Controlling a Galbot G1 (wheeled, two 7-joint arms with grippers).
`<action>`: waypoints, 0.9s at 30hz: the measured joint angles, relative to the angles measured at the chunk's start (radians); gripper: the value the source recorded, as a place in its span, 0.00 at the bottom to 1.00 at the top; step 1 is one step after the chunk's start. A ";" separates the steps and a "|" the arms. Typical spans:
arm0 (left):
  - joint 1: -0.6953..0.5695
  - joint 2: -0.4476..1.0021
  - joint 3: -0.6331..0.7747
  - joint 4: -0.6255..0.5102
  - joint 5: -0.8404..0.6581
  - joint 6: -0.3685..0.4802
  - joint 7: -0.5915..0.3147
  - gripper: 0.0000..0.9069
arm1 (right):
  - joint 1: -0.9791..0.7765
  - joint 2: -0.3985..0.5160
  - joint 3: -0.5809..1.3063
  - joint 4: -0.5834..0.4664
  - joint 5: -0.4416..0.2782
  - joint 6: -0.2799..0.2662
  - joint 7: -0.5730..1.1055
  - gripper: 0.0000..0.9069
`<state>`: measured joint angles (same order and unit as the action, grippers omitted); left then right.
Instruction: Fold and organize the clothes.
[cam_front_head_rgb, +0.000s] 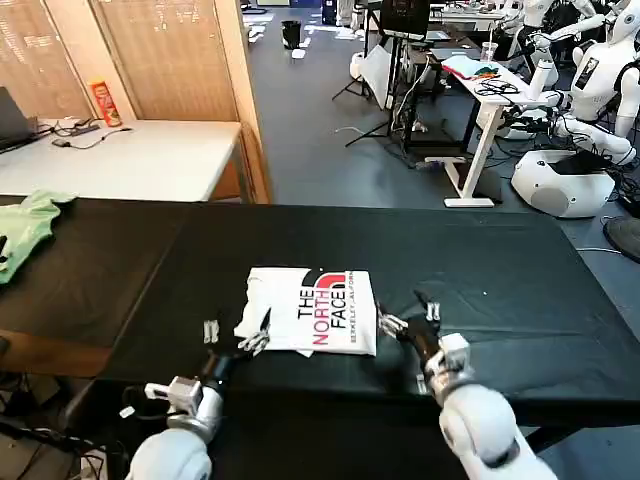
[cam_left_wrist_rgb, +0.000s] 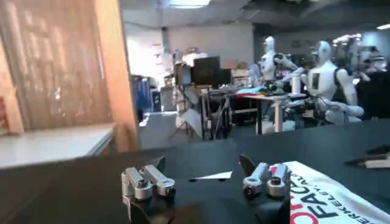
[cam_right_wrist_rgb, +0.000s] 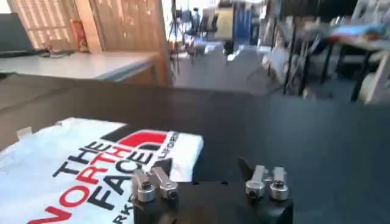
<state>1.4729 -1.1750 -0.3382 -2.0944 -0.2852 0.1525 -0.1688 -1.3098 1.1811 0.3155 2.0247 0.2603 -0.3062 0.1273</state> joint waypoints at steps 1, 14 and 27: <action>0.010 0.007 -0.004 -0.011 -0.010 0.007 -0.008 0.97 | -0.037 0.003 0.003 0.015 -0.033 0.045 0.014 0.97; 0.233 0.069 -0.100 -0.133 -0.055 0.012 -0.089 0.97 | -0.461 0.023 0.092 0.139 -0.187 0.326 0.170 0.97; 0.486 0.072 -0.196 -0.170 -0.061 -0.059 -0.084 0.97 | -0.776 0.017 0.133 0.326 -0.124 0.283 0.276 0.97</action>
<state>1.9589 -1.1030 -0.5343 -2.2640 -0.3463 0.0931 -0.2523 -2.0857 1.1978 0.4482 2.3507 0.1365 -0.0228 0.4030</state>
